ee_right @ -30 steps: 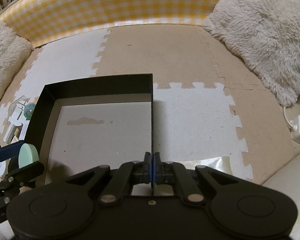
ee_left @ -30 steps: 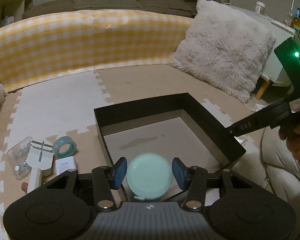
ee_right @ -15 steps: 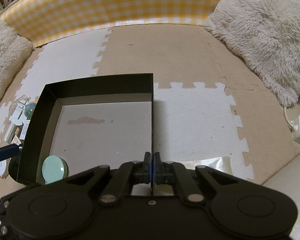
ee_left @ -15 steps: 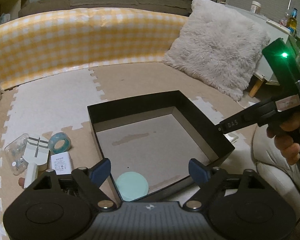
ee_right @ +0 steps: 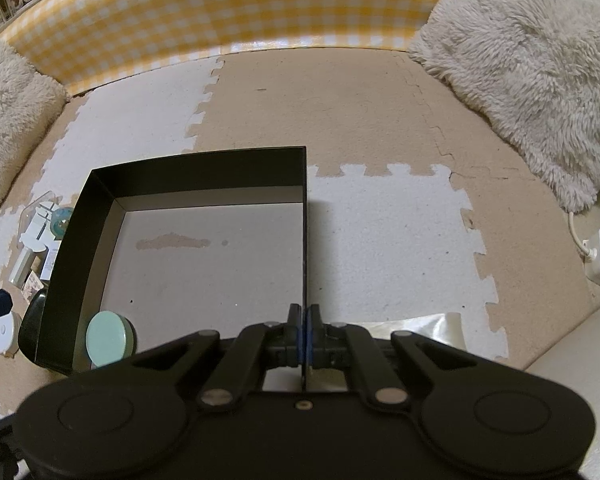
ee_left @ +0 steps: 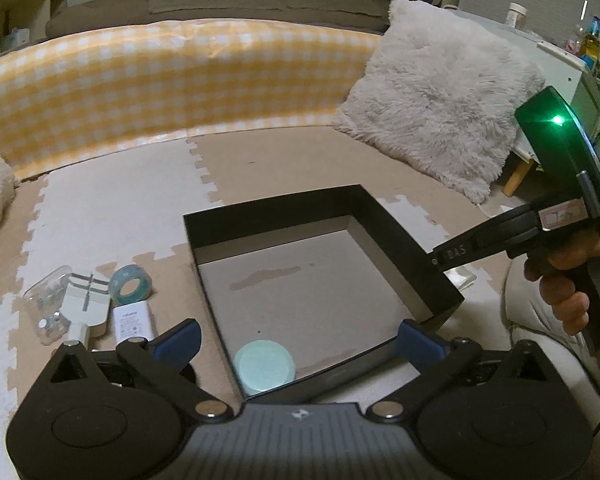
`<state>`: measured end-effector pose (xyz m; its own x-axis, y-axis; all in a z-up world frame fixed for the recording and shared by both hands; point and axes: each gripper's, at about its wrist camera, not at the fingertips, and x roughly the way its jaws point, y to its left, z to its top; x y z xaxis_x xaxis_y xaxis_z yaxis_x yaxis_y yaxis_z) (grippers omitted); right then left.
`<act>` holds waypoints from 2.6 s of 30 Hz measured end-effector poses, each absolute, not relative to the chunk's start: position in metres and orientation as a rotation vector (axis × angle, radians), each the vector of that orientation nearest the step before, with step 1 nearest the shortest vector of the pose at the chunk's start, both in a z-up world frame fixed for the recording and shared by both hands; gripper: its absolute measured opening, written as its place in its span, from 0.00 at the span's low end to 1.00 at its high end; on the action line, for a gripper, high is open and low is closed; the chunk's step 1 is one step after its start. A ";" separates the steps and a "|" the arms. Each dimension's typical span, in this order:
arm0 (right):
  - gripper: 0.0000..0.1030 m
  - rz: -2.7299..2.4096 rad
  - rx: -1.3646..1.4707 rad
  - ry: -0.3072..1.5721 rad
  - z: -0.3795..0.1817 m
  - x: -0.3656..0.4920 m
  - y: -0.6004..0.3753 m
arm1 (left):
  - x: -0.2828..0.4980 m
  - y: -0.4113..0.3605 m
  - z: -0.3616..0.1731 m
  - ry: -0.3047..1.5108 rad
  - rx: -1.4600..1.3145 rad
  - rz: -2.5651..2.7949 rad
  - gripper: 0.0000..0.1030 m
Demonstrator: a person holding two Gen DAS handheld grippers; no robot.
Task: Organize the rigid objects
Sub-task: 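Move the left gripper to the white tape measure and grasp it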
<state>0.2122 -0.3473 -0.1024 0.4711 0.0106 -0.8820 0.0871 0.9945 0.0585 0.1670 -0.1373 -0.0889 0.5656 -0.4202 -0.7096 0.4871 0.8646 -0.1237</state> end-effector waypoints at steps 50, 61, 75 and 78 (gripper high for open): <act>0.03 -0.039 0.125 1.079 -0.103 0.211 -0.352 | 0.202 0.013 -0.147 1.126 -0.071 -0.046 0.51; 0.03 -0.039 0.125 1.079 -0.103 0.211 -0.351 | 0.202 0.013 -0.146 1.113 -0.072 -0.038 0.51; 0.03 -0.038 0.122 1.079 -0.103 0.211 -0.352 | 0.202 -0.011 -0.096 0.941 -0.135 -0.145 0.51; 0.03 -0.038 0.121 1.079 -0.103 0.212 -0.352 | 0.200 -0.024 -0.087 0.913 -0.141 -0.194 0.51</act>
<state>0.2116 -0.3517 -0.1032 0.4726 0.0281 -0.8808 0.0898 0.9928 0.0798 0.2004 -0.0242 -0.0868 0.5960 -0.2260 -0.7705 0.1068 0.9734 -0.2029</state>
